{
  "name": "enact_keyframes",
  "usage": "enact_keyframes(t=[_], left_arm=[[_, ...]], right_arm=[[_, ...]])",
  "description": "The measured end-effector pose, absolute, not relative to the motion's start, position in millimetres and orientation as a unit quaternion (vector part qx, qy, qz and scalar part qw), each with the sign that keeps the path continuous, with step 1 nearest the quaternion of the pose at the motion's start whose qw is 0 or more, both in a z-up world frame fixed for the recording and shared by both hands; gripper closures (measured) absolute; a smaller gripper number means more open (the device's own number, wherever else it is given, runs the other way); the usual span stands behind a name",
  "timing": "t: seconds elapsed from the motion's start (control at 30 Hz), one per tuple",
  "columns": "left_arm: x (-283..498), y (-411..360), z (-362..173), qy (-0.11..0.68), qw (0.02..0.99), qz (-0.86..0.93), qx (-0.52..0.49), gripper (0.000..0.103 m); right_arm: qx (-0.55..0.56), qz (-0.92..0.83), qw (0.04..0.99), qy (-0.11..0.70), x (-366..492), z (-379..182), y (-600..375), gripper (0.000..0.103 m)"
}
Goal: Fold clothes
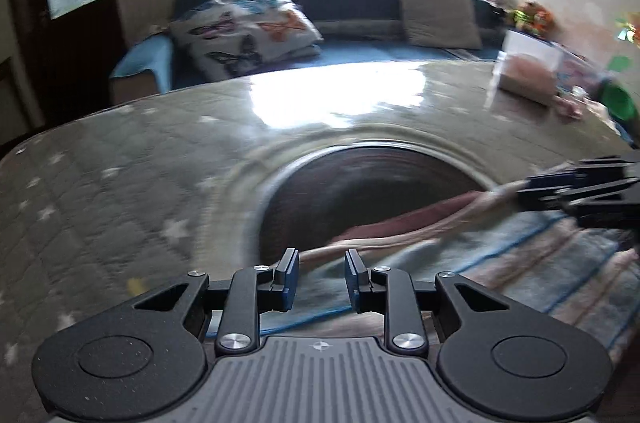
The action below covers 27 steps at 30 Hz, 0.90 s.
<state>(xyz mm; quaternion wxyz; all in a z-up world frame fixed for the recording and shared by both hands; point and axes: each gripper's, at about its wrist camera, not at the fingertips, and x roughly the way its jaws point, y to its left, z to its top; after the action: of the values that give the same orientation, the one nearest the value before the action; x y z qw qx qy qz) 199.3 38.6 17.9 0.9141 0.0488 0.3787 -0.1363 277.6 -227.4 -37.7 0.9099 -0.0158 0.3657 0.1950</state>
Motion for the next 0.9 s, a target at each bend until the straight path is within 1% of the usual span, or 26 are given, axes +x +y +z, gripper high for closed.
enact_keyframes(t=[0.1, 0.2, 0.33, 0.43, 0.47, 0.5, 0.57, 0.63, 0.67, 0.9], left_arm=[[206, 26, 11, 0.386, 0.909, -0.146, 0.05, 0.075], [213, 21, 2, 0.396, 0.906, -0.143, 0.053, 0.075], [218, 23, -7, 0.403, 0.904, -0.139, 0.046, 0.074], [215, 22, -7, 0.398, 0.905, -0.139, 0.05, 0.071], [214, 21, -8, 0.397, 0.906, -0.139, 0.052, 0.071], [213, 20, -8, 0.395, 0.906, -0.139, 0.054, 0.071], [212, 19, -9, 0.392, 0.908, -0.138, 0.058, 0.069], [210, 17, -10, 0.389, 0.909, -0.138, 0.063, 0.066], [209, 16, -10, 0.388, 0.909, -0.138, 0.065, 0.065], [203, 12, -13, 0.377, 0.913, -0.138, 0.079, 0.061]], right_arm=[[-0.024, 0.209, 0.904, 0.371, 282, -43, -210, 0.069], [-0.035, 0.211, 0.903, 0.374, 287, -50, -198, 0.067], [-0.049, 0.208, 0.904, 0.37, 288, -54, -188, 0.061], [-0.049, 0.218, 0.903, 0.368, 283, -51, -184, 0.059], [-0.052, 0.224, 0.902, 0.367, 279, -50, -181, 0.055], [-0.054, 0.229, 0.901, 0.365, 276, -49, -178, 0.053], [-0.07, 0.237, 0.901, 0.357, 268, -49, -170, 0.053], [-0.078, 0.245, 0.899, 0.354, 262, -49, -162, 0.052], [-0.08, 0.25, 0.897, 0.355, 260, -50, -158, 0.05], [-0.116, 0.248, 0.897, 0.349, 247, -56, -142, 0.049]])
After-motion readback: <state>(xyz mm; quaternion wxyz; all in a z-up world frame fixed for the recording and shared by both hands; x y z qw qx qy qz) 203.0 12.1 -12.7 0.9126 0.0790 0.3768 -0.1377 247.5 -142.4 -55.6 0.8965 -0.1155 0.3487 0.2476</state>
